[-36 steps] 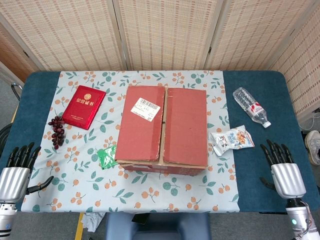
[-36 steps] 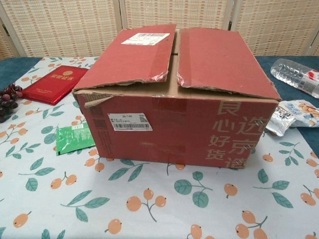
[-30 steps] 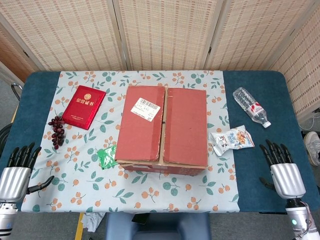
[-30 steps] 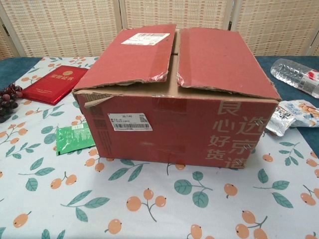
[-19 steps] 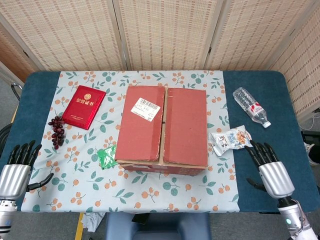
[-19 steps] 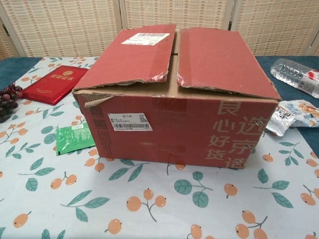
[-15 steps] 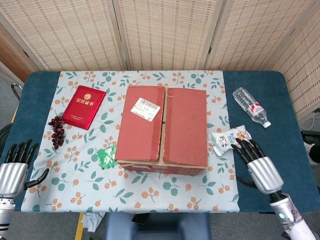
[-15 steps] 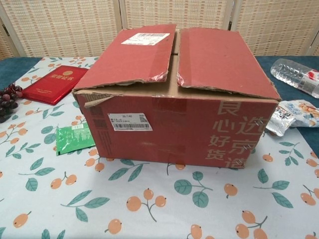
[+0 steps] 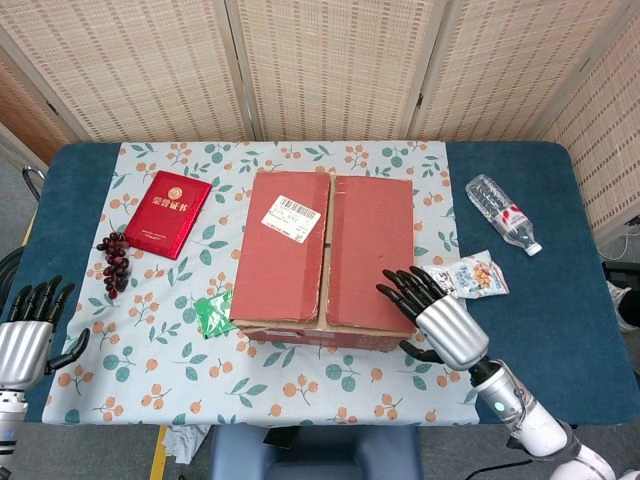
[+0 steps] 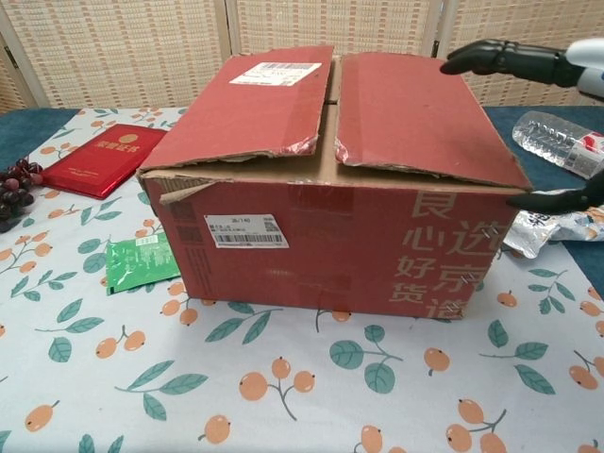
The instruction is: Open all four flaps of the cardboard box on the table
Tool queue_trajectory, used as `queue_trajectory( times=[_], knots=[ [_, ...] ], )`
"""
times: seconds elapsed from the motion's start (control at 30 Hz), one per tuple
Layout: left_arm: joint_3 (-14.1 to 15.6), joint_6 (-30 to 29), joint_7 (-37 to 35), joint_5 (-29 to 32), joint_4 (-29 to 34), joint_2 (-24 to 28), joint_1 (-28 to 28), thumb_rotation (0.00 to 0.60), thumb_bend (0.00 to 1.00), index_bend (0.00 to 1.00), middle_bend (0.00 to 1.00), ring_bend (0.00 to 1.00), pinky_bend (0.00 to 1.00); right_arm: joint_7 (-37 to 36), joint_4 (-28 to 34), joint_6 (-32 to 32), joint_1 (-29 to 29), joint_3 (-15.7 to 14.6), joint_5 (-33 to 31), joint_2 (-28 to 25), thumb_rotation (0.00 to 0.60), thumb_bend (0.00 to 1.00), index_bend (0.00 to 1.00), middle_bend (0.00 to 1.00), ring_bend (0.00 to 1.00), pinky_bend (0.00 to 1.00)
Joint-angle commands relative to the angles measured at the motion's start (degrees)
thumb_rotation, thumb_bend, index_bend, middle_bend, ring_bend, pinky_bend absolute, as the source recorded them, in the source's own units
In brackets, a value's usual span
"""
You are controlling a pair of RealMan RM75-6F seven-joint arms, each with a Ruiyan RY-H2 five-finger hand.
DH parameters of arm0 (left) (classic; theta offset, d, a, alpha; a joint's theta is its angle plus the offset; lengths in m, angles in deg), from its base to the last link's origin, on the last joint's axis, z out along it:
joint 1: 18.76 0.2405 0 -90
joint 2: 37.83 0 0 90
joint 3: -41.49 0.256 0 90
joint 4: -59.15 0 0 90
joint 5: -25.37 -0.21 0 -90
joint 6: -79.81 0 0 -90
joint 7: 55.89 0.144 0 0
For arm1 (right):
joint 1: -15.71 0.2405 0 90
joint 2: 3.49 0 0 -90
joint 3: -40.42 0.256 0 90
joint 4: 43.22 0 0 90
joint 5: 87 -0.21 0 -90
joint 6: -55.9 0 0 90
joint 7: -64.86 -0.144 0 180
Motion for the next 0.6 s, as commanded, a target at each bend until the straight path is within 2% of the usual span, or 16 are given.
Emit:
queue_trajectory(
  times=[0.03, 0.2, 0.3, 0.6],
  knots=[
    [0.06, -0.02, -0.02, 0.02, 0.13, 0.08, 0.03, 0.028, 0.42, 0.00, 0.00, 0.00, 0.00, 0.01, 0.66, 0.53, 1.46, 0.76, 0.58, 1.13, 0.600, 0.37, 0.00, 0.00, 0.00, 0.00],
    [0.10, -0.18, -0.49, -0.01, 0.34, 0.26, 0.10, 0.024, 0.42, 0.00, 0.00, 0.00, 0.00, 1.24, 1.05, 1.28, 2.60, 1.29, 0.20, 2.01, 0.600, 0.38, 0.00, 0.00, 0.00, 0.00],
    [0.29, -0.23, -1.27, -0.19, 0.69, 0.62, 0.20, 0.027, 0.42, 0.00, 0.00, 0.00, 0.00, 4.11, 0.67, 4.30, 5.30, 2.82, -1.75, 4.66, 0.600, 0.38, 0.00, 0.00, 0.00, 0.00],
    [0.58, -0.45, -3.22, -0.53, 1.30, 1.52, 0.43, 0.028, 0.43, 0.00, 0.00, 0.00, 0.00, 8.93, -1.69, 6.52, 9.01, 5.07, -5.69, 9.71, 0.600, 0.38, 0.00, 0.00, 0.00, 0.00]
  ],
)
